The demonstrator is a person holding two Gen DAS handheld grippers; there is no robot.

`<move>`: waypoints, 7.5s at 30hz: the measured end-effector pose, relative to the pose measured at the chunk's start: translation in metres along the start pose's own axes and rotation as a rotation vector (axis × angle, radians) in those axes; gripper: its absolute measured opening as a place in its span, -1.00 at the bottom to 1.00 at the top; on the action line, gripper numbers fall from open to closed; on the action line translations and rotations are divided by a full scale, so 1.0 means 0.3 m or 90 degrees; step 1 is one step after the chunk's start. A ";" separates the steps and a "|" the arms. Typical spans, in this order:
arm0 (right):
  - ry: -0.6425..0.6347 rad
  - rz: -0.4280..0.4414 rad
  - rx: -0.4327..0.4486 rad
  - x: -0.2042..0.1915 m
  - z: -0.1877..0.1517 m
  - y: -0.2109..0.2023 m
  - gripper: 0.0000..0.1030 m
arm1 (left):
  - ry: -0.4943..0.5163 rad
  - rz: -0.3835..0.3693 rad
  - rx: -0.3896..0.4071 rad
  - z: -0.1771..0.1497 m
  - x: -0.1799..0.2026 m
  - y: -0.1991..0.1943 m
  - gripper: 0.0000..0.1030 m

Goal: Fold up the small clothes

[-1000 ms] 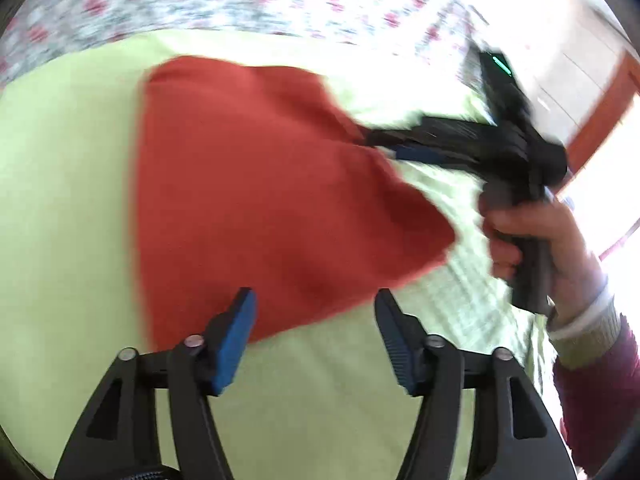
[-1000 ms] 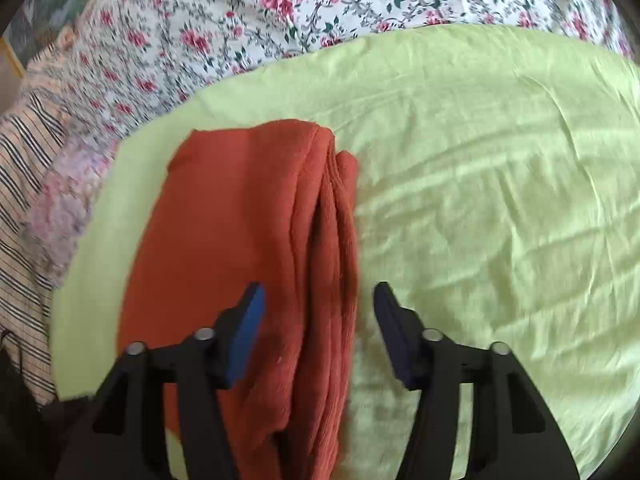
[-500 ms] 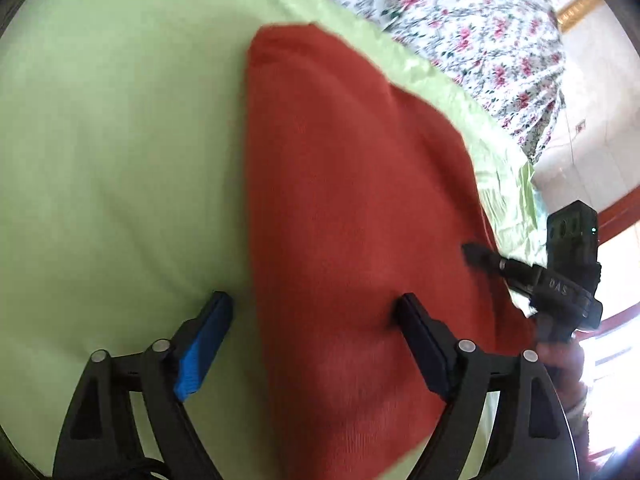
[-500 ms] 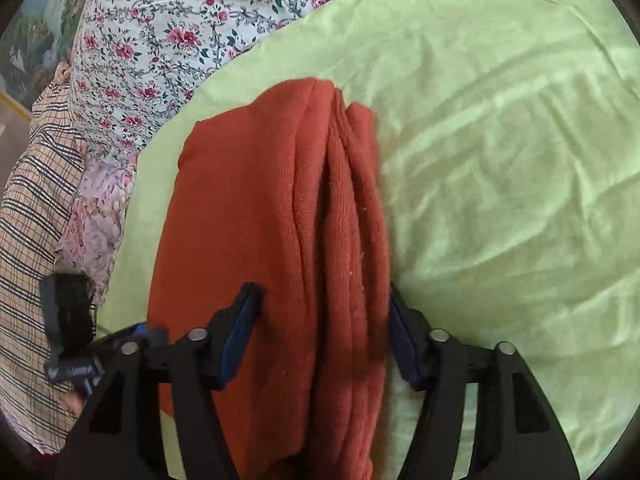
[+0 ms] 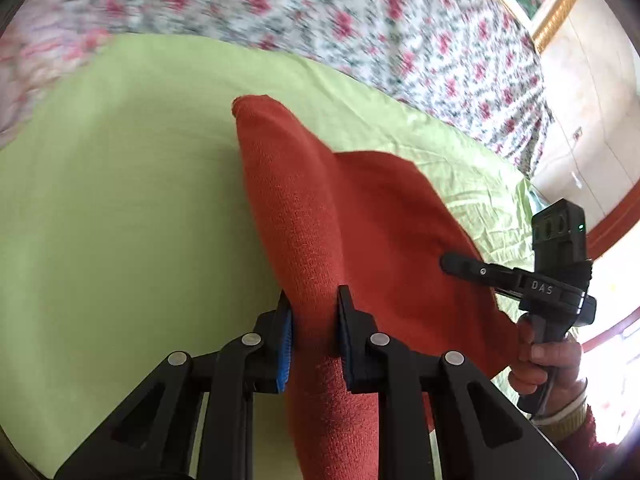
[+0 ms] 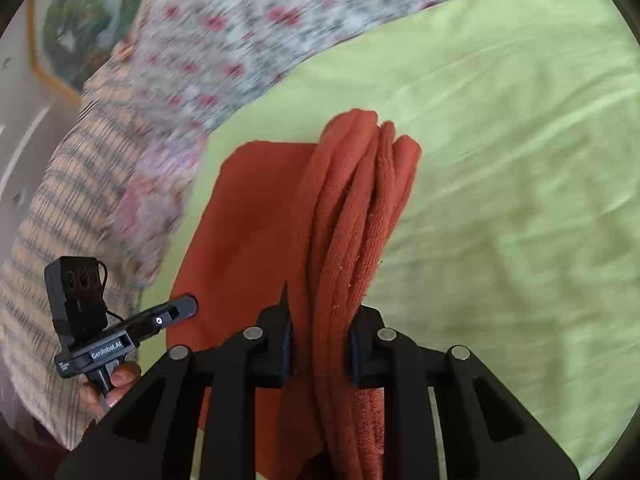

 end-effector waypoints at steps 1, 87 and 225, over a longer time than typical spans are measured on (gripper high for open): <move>-0.005 0.014 -0.005 -0.031 -0.016 0.020 -0.56 | -0.002 0.009 0.006 -0.017 -0.038 -0.044 -0.64; -0.079 -0.169 0.033 -0.155 -0.294 -0.055 -0.59 | 0.018 0.065 -0.007 -0.345 -0.118 -0.185 0.21; -0.012 -0.106 -0.004 0.045 0.012 0.254 -0.56 | -0.098 0.026 -0.063 0.103 -0.269 0.205 -0.46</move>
Point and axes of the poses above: each gripper's, at about its wrist camera, not at the fingertips, and y roughly the way its jaws point, x to its right, z to its top, the point moved 7 cm from there along y, roughly the way its jaws point, and after that the axes turned 8 degrees about -y, right-handed, at the moved point
